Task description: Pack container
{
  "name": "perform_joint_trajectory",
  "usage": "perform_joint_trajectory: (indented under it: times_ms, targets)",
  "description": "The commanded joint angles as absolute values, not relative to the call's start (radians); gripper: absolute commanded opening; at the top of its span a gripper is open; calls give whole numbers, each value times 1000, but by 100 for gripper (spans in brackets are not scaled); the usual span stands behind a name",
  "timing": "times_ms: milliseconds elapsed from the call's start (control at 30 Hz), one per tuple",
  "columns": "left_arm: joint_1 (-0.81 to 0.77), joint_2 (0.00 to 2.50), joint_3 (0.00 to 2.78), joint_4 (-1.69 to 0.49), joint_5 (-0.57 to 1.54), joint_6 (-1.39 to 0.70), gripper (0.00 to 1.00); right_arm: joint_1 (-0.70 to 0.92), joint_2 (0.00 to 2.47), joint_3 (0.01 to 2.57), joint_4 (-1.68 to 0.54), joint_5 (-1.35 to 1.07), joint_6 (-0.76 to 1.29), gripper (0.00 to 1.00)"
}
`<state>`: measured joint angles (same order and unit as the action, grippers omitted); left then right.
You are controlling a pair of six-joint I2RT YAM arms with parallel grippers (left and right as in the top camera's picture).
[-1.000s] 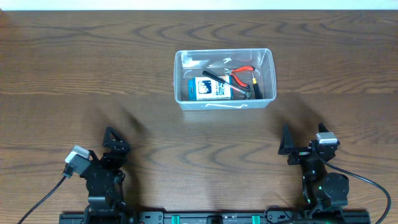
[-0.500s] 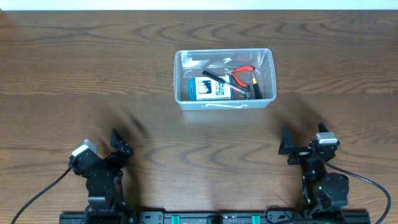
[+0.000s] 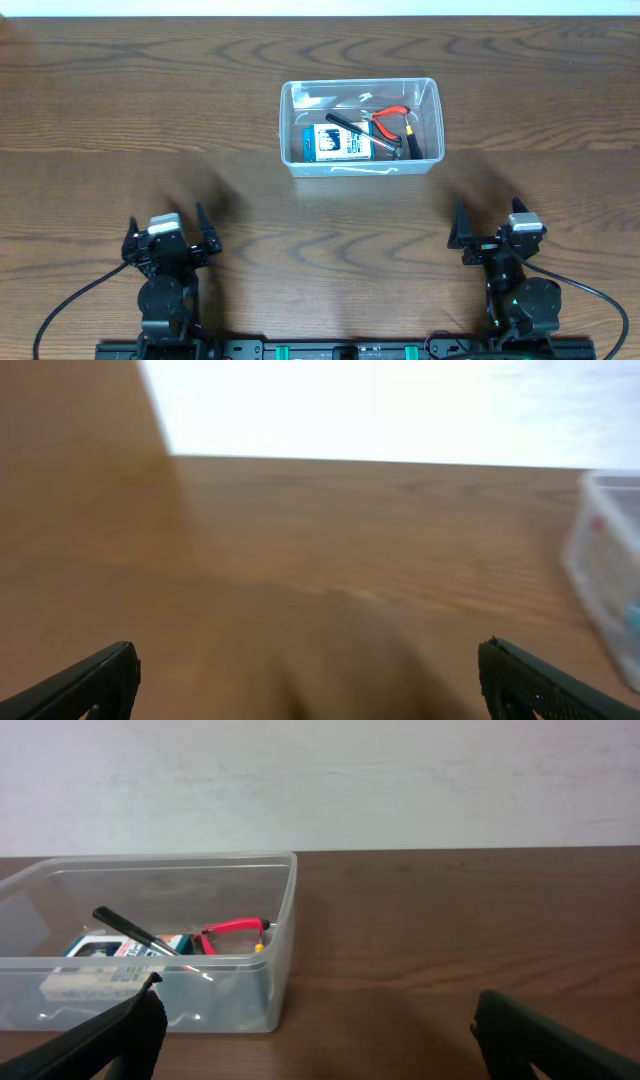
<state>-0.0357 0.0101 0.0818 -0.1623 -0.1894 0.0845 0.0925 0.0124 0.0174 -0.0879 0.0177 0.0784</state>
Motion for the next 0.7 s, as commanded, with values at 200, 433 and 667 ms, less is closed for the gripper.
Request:
perform_joint_trajectory:
  times_ms: [200, 433, 667]
  targets:
    - [-40, 2, 47, -101, 42, 138, 98, 86, 6, 13, -89, 14, 66, 99]
    - [-40, 2, 3, 12, 53, 138, 98, 86, 6, 13, -89, 14, 66, 99]
    - [-40, 2, 4, 9, 49, 138, 98, 86, 6, 13, -89, 14, 66, 99]
